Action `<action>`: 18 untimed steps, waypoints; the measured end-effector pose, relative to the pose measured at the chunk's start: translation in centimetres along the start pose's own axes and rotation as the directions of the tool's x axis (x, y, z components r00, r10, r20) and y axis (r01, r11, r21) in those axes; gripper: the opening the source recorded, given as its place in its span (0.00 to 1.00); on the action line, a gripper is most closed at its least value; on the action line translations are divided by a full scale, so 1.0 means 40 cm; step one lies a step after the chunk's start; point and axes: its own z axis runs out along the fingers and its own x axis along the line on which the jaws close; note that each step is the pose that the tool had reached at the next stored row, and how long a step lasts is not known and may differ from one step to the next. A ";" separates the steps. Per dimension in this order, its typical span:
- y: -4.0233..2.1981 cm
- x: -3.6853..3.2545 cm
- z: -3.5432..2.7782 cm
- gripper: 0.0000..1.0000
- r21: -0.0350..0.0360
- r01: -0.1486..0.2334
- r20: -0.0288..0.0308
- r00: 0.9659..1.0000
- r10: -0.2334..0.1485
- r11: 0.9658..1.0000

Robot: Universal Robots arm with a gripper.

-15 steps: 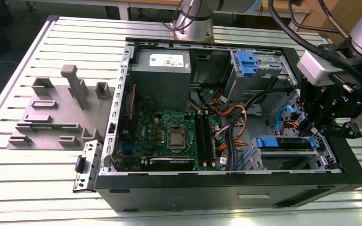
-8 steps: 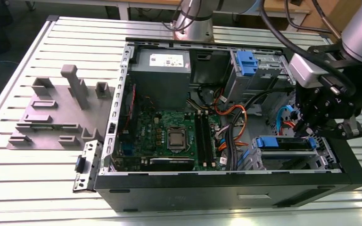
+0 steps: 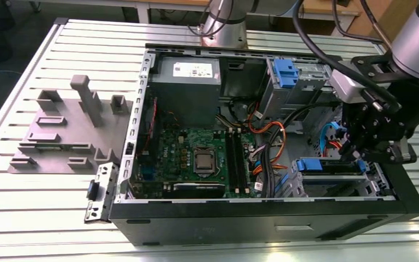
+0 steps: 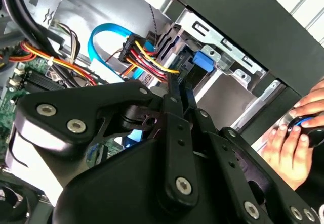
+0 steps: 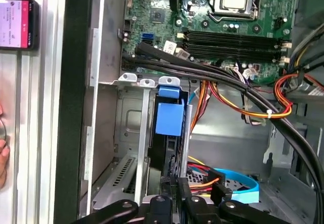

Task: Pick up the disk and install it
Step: 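Insert the first disk wire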

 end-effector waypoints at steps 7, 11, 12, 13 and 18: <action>0.005 0.000 0.005 0.17 0.016 -0.011 -0.001 1.000 0.011 1.000; 0.010 -0.001 0.005 0.17 0.028 -0.021 -0.003 1.000 0.021 0.999; 0.011 -0.001 0.005 0.17 0.029 -0.025 -0.003 1.000 0.025 0.999; 0.011 -0.001 0.005 0.17 0.029 -0.027 -0.003 1.000 0.027 0.999; 0.013 -0.001 0.006 0.17 0.028 -0.053 -0.005 0.999 0.053 0.998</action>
